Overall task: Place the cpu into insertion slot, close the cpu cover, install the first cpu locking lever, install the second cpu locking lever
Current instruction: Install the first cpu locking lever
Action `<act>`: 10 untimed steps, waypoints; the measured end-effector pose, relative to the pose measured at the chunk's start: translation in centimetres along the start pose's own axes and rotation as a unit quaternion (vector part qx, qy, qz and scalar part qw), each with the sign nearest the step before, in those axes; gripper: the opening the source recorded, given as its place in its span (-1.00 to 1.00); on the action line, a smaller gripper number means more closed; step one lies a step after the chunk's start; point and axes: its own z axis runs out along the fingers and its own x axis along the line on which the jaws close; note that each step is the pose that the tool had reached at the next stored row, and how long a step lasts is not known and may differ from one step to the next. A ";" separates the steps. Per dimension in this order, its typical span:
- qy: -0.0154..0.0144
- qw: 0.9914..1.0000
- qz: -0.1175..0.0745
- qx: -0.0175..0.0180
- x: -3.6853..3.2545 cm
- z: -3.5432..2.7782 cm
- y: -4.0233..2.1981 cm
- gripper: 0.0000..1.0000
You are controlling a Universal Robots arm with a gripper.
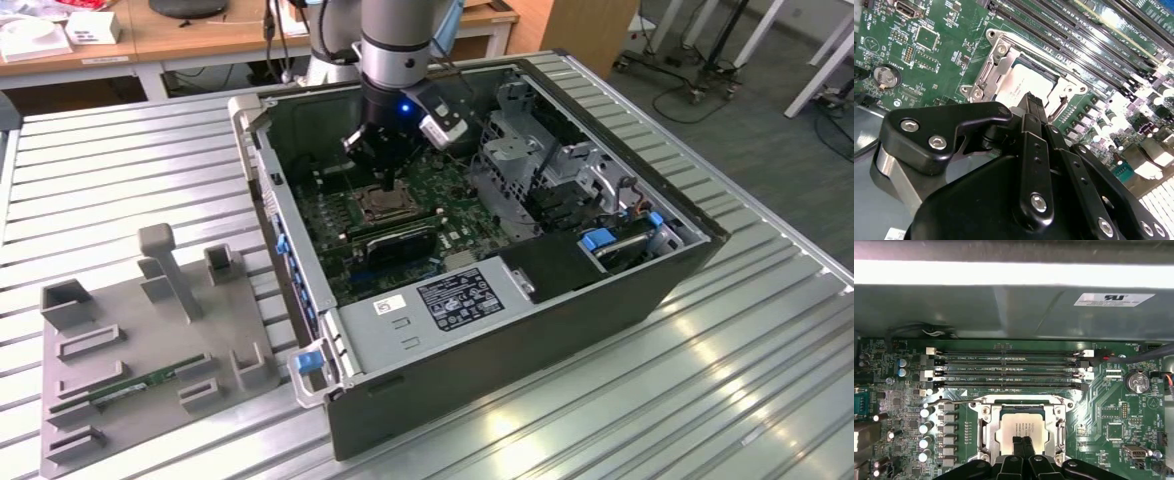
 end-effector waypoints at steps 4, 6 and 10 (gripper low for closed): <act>0.000 1.000 0.000 0.000 -0.01 -0.67 0.03 -0.79; 0.000 1.000 0.000 0.000 -0.01 -1.05 0.04 -0.79; 0.000 1.000 0.000 0.000 -0.02 -1.67 0.07 -0.79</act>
